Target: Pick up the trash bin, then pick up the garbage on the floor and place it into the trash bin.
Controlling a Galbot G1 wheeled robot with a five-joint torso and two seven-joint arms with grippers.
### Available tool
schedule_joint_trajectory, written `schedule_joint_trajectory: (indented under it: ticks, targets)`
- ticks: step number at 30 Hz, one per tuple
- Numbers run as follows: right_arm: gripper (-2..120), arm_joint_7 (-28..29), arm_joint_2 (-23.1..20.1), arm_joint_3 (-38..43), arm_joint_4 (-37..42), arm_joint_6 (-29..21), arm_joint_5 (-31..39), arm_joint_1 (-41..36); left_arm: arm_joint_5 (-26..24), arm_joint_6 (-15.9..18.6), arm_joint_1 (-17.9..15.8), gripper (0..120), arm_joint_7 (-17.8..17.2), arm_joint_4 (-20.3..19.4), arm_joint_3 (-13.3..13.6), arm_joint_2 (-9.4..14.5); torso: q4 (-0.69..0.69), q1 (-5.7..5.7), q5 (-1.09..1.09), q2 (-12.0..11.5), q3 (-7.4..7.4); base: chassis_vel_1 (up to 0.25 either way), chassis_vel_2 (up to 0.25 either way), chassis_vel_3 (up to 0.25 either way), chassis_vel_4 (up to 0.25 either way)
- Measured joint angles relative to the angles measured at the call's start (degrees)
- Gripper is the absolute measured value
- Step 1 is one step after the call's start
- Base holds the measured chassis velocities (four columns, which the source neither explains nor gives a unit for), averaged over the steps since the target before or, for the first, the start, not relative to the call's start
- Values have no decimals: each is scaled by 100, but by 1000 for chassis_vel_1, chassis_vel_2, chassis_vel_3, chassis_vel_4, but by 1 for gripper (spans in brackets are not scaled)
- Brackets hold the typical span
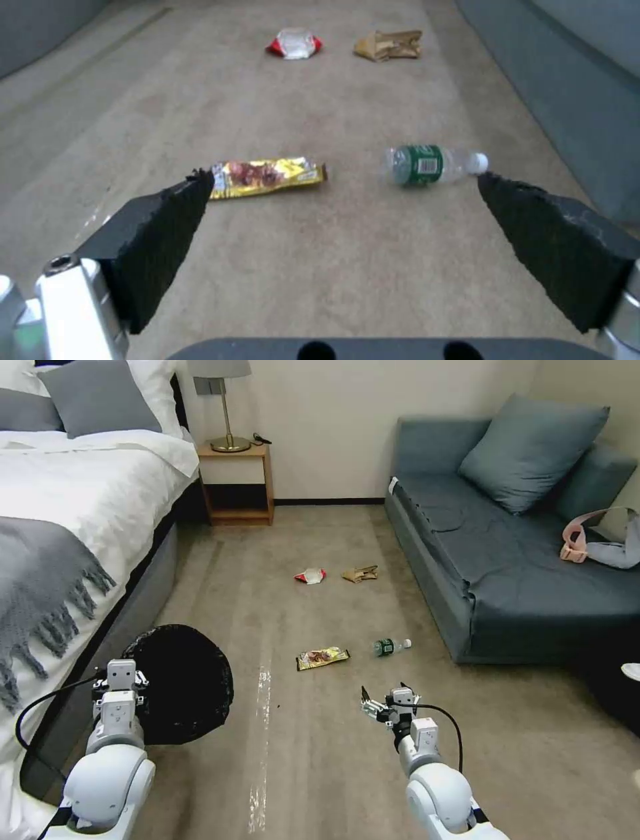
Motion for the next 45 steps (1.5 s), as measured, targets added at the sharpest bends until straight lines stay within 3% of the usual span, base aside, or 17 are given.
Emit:
schedule_joint_trajectory:
  ticks: [32,45]
  targets:
    - [100,-134,115,-79,-330,116,-158,77,-9,-350,-218,5,28,428,-98,118,1,0,0,0,0,-101,108,104,-111]
    - [100,-640,116,-145,-451,608,-618,-38,-12,-497,-291,5,41,607,-141,140,1,0,0,0,0,-172,175,171,-161]
